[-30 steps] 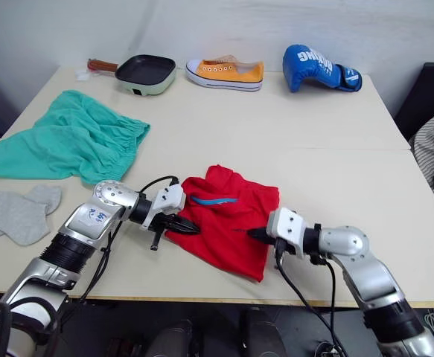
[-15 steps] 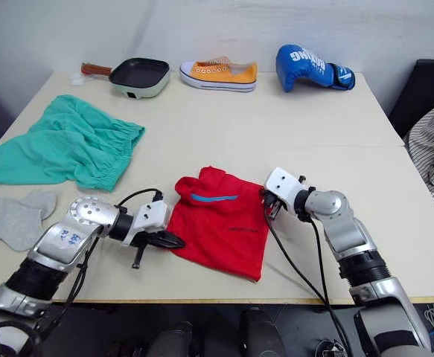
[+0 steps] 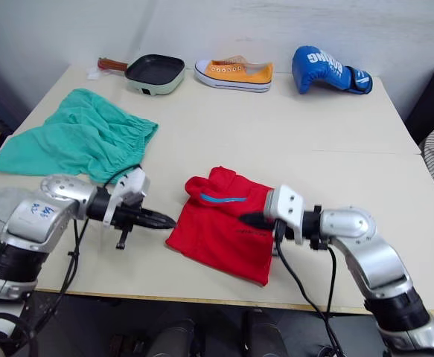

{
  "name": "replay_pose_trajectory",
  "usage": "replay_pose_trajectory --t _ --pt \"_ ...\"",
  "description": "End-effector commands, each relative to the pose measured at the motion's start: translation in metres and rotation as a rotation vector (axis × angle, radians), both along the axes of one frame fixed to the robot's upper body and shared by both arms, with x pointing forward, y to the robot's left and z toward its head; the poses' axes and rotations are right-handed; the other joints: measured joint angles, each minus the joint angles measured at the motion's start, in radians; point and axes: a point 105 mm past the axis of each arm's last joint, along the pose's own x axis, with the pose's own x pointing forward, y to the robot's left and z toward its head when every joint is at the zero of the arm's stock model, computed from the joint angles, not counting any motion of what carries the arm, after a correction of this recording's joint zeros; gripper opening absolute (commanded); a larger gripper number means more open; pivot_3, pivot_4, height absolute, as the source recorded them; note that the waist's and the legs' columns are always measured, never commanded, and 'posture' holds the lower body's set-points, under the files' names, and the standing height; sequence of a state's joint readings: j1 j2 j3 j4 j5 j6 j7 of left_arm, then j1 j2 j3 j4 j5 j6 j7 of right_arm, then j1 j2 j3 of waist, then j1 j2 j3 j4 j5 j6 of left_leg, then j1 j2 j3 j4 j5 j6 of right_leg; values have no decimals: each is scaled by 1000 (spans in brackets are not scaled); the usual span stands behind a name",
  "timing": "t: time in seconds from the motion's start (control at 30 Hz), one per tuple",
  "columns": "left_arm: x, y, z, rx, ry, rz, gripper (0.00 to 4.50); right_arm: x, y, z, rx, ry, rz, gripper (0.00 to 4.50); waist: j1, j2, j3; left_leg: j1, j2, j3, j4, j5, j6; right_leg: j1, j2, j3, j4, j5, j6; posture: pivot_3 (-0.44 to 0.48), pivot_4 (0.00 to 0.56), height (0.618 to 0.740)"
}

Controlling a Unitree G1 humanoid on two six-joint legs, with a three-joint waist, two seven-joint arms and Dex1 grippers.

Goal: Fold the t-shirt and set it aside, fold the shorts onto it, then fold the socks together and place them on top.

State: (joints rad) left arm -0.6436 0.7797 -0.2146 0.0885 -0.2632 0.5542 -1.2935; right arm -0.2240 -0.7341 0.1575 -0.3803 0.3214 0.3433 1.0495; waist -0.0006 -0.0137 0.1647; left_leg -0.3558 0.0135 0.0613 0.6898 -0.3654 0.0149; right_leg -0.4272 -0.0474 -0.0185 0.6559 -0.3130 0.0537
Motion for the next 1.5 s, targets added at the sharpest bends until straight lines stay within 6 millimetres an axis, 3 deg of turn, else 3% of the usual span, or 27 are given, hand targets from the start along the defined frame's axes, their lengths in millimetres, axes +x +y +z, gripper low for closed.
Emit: replay_pose_trajectory --t 0.03,0.27,0.47,0.63,0.77,0.9,1.03,1.13,1.27,1.37,1.5 --pt "20 1 -5 47 -54 1 42 -6 2 -12 -83 -42 35 0 0 -1 0 0 0 0 0 0 0 0 0 0 0 0 0 0 150 740" --pt "50 -21 -3 42 -115 -32 42 -6 -9 -45 -251 -60 40 0 0 -3 2 -1 1 1 0 0 -1 -1 2 0 -1 0 0 0 150 740" --pt "67 -36 15 -3 -135 -46 42 -5 -11 -53 -262 -66 29 0 0 -4 2 -1 1 1 3 0 -1 -1 2 0 -1 0 0 0 150 740" --pt "81 -42 14 22 -167 -20 42 -5 -14 -58 -256 -65 11 0 0 -5 2 0 1 1 5 0 -1 -1 1 0 0 0 0 0 150 740" --pt "115 -55 25 -66 -259 213 42 -6 -15 -60 -250 -66 4 0 2 -8 3 0 1 0 6 0 -1 0 1 -1 1 0 1 0 150 740" --pt "126 -57 43 -187 -284 314 42 -6 -14 -57 -208 -57 -20 0 1 -10 3 -1 1 0 7 0 -1 -1 1 -1 1 1 1 0 150 740" --pt "120 -51 55 -253 -247 268 42 -5 -11 -39 -93 -31 -55 0 -1 -10 3 0 1 1 6 0 -2 -1 1 -2 2 1 1 0 150 740" --pt "97 -49 60 -276 -174 99 42 2 -10 -16 19 -17 -95 0 -2 -9 3 -1 1 1 6 1 -3 -1 1 -2 2 1 1 0 150 740" --pt "49 -53 55 -241 -64 -155 42 22 -9 12 119 -42 -166 0 -6 -7 5 -1 1 0 6 1 -3 -1 1 -1 4 0 1 0 150 740" --pt "38 -66 34 -154 -102 -185 42 41 -7 18 109 -82 -212 0 3 -7 5 -1 1 -1 6 1 -4 -1 1 -1 3 0 1 0 150 740" --pt "46 -86 -22 -5 -160 -98 42 89 -2 4 -1 -128 -324 0 0 -7 4 -1 0 0 8 0 -2 0 -1 0 2 1 1 0 150 740"
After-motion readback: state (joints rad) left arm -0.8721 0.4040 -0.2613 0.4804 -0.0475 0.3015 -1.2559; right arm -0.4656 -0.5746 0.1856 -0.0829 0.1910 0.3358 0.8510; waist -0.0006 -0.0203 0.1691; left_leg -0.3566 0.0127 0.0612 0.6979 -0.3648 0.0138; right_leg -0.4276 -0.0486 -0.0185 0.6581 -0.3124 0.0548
